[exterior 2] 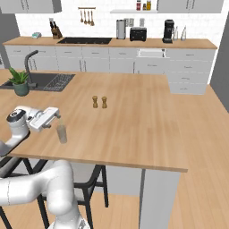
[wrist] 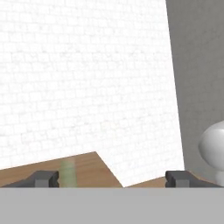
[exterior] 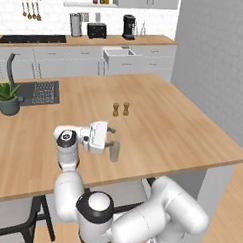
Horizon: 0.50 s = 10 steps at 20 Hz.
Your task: Take a straw from the drawer in front and place it inside the glass cup on the dining counter.
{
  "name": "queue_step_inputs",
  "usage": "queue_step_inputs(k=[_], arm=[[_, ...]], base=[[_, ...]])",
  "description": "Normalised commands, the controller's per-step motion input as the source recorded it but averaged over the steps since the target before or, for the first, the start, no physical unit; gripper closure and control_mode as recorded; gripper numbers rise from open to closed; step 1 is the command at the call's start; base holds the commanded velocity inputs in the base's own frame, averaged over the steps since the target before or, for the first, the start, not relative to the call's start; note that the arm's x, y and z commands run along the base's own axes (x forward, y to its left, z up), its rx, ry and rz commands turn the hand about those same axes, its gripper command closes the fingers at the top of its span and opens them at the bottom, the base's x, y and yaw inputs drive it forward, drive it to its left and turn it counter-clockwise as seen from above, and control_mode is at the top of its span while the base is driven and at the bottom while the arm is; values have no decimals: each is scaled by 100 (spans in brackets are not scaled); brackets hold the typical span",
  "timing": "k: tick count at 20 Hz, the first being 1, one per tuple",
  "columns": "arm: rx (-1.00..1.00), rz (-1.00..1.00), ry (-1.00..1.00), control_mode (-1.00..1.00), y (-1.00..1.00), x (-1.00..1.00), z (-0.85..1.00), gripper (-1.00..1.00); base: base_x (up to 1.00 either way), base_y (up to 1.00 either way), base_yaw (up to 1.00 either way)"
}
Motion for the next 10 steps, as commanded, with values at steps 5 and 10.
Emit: queue_step_inputs(k=[5,10], arm=[[0,0,-3,-100,0,-13,37,-100],[16,3,-5,-100,0,-42,73,-100]], base=[[0,0,0],[0,0,0]])
